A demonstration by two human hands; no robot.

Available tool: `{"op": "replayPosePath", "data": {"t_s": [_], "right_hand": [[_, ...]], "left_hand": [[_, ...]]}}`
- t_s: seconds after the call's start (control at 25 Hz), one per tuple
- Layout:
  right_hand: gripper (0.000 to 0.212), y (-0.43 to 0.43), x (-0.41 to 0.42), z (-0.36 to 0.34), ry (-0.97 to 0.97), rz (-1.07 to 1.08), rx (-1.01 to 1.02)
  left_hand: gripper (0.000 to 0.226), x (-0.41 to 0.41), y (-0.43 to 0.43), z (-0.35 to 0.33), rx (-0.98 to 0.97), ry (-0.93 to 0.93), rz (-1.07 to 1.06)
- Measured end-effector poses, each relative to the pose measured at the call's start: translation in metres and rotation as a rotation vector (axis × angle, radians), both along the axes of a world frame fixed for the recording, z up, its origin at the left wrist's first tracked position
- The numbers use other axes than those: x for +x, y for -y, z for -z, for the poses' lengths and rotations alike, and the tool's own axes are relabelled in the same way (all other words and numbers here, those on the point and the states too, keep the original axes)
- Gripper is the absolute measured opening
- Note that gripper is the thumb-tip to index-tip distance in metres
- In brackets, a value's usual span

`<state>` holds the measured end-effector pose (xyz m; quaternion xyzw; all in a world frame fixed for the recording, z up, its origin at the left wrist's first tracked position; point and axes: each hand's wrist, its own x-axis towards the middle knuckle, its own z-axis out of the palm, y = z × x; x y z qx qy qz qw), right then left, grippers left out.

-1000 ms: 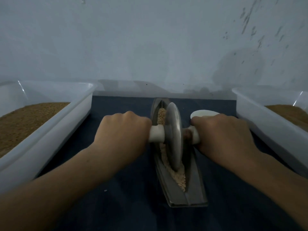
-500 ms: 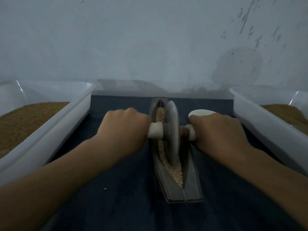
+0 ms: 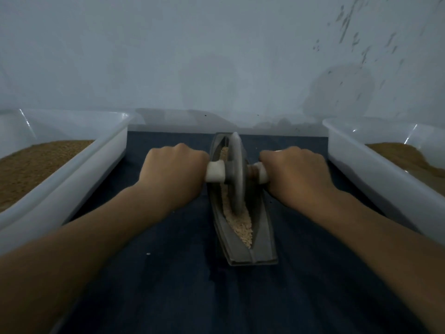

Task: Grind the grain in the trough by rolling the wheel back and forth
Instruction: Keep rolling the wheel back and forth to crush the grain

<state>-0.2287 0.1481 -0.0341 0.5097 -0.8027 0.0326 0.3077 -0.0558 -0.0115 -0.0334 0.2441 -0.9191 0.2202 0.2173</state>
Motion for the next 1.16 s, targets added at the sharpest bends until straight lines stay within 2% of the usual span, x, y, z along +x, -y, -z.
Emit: {"op": "replayPosePath", "data": {"t_s": [0.08, 0.12, 0.24, 0.36, 0.44, 0.52, 0.64, 0.72, 0.84, 0.96, 1.0, 1.08, 1.16], "right_hand": [[0.042, -0.026, 0.009, 0.003, -0.118, -0.052, -0.048], [0.044, -0.032, 0.011, 0.003, -0.149, -0.056, -0.079], [0.039, -0.012, 0.008, 0.003, -0.116, 0.027, -0.042], [0.016, 0.032, -0.007, -0.004, 0.088, 0.101, -0.001], [0.013, 0.039, -0.012, -0.009, 0.162, 0.118, 0.026], [0.02, 0.021, -0.008, -0.008, 0.112, 0.086, 0.042], [0.035, -0.022, 0.013, 0.002, -0.092, -0.05, -0.03], [0.041, -0.035, 0.014, 0.0, -0.101, -0.104, -0.077], [0.038, -0.012, 0.008, 0.003, -0.07, 0.071, 0.025], [0.009, 0.036, -0.006, -0.014, 0.104, 0.121, 0.05], [0.006, 0.044, -0.01, -0.022, 0.13, 0.111, 0.08], [0.009, 0.039, -0.008, -0.028, 0.132, 0.083, 0.132], [0.023, 0.01, -0.001, -0.015, 0.055, 0.033, 0.103]], "left_hand": [[0.05, 0.022, -0.013, -0.002, -0.107, -0.047, 0.083], [0.053, 0.025, -0.014, -0.003, -0.128, -0.074, 0.104], [0.036, 0.008, -0.007, 0.009, -0.033, 0.016, -0.046], [0.004, -0.03, 0.015, -0.005, 0.066, -0.006, -0.098], [0.007, -0.038, 0.018, -0.017, 0.107, 0.037, -0.094], [0.007, -0.025, 0.01, -0.016, 0.076, 0.053, -0.067], [0.043, 0.021, -0.01, 0.0, -0.074, -0.026, 0.096], [0.052, 0.03, -0.013, -0.001, -0.083, -0.074, 0.141], [0.041, 0.005, -0.004, 0.001, -0.023, 0.015, -0.016], [0.008, -0.033, 0.021, -0.006, 0.094, -0.033, -0.083], [0.004, -0.036, 0.025, -0.008, 0.145, -0.031, -0.099], [0.005, -0.026, 0.019, -0.007, 0.165, -0.025, -0.093], [0.024, -0.004, 0.007, 0.003, 0.045, -0.053, -0.001]]}}
